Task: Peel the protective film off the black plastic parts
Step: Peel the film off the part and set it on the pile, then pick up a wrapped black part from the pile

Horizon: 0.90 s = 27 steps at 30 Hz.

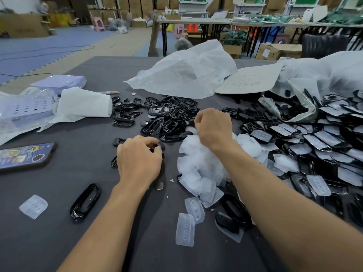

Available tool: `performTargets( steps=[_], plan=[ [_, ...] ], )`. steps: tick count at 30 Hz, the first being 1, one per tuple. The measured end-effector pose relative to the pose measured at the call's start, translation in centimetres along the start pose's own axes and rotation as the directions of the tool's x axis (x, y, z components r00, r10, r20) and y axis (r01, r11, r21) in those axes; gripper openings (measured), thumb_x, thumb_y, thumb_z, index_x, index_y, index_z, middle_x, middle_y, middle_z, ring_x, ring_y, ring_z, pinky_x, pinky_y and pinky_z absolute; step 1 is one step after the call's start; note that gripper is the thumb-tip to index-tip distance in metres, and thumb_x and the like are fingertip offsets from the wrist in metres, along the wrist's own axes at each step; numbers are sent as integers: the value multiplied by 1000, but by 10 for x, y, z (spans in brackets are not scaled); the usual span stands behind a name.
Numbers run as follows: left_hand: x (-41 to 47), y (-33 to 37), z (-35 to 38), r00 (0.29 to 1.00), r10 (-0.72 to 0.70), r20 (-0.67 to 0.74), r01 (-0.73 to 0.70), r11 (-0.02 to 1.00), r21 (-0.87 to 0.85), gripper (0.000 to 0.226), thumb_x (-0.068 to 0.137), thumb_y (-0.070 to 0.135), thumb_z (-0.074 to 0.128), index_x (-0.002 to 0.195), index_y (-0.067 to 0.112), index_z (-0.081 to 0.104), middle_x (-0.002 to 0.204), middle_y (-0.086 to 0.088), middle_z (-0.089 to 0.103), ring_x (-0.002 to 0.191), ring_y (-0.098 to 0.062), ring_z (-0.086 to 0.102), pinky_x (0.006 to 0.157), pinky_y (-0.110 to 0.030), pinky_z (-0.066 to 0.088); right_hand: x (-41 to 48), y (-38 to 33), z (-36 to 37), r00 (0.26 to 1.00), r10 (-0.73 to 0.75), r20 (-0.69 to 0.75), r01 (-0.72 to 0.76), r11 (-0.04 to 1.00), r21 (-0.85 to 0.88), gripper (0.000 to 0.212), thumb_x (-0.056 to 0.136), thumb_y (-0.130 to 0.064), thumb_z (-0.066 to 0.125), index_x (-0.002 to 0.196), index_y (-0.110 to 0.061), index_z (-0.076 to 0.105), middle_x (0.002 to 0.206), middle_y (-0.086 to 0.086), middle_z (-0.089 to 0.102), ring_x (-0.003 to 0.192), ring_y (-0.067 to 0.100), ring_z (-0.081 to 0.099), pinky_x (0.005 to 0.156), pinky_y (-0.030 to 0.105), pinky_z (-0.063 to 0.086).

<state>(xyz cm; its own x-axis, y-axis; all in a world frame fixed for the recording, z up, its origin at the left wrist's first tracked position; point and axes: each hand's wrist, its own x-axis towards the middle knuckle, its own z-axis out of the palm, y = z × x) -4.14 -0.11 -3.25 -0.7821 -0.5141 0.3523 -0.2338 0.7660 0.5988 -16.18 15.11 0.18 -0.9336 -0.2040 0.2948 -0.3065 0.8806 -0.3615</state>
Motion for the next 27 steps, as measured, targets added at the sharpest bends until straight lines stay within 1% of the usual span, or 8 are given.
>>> performTargets(
  steps=[5,10,12,14,18,20,24,27],
  plan=[
    [-9,17,-1,990,61,127,1,898,-440,56,79,26,82,130,44,68,104,30,70,96,15,64,81,-1,45,-51,-24,-16,1000,4,-9,2,859,512,12,81,-17,77,72,-26,77,67,-10,74,71,10,70,78,33,58],
    [-10,17,0,989,86,124,-4,835,-550,57,82,3,81,124,40,72,101,15,76,77,-1,68,75,-18,58,-72,-38,-13,990,44,134,-126,698,705,15,80,-29,75,71,-18,79,61,3,71,54,4,60,54,29,53],
    [-6,14,0,986,28,165,87,757,-648,56,83,-2,81,129,28,70,102,6,79,88,-5,72,78,-22,58,-59,-31,-16,991,125,53,-129,748,651,30,85,-33,69,73,-6,74,66,14,69,56,9,51,60,38,50],
    [-2,12,-1,966,-15,257,216,590,-778,59,84,-10,77,135,17,65,105,-1,80,89,-8,74,76,-21,59,-37,-23,-20,989,149,7,-136,881,453,27,88,-26,65,69,-8,71,61,7,66,60,16,57,64,37,53],
    [6,7,-1,935,-67,347,342,422,-840,45,88,-16,68,119,16,61,89,-1,81,78,-11,75,67,-21,59,-14,-32,-11,971,63,230,-44,995,-87,21,90,-37,66,100,-19,71,101,4,74,104,29,66,100,40,47],
    [8,5,-1,925,-115,363,379,370,-848,35,89,-17,66,105,12,58,79,-1,80,73,-13,77,62,-20,59,-13,-38,-1,975,-16,221,58,981,-184,19,89,-36,69,92,-19,59,104,5,71,108,29,65,105,43,37],
    [8,2,1,917,-166,363,400,377,-836,29,87,-15,70,101,8,59,74,0,79,67,-11,76,59,-19,59,-14,-44,5,989,-86,121,111,972,-209,33,89,-21,62,70,-22,35,73,-2,55,87,29,61,104,46,32],
    [9,2,0,907,-216,361,418,375,-827,28,84,-12,76,102,5,62,73,-2,78,63,-12,74,57,-20,58,-18,-42,-1,996,-73,-56,68,994,-84,28,89,-12,54,64,-20,47,55,-5,44,60,21,48,88,40,36]
  ],
)
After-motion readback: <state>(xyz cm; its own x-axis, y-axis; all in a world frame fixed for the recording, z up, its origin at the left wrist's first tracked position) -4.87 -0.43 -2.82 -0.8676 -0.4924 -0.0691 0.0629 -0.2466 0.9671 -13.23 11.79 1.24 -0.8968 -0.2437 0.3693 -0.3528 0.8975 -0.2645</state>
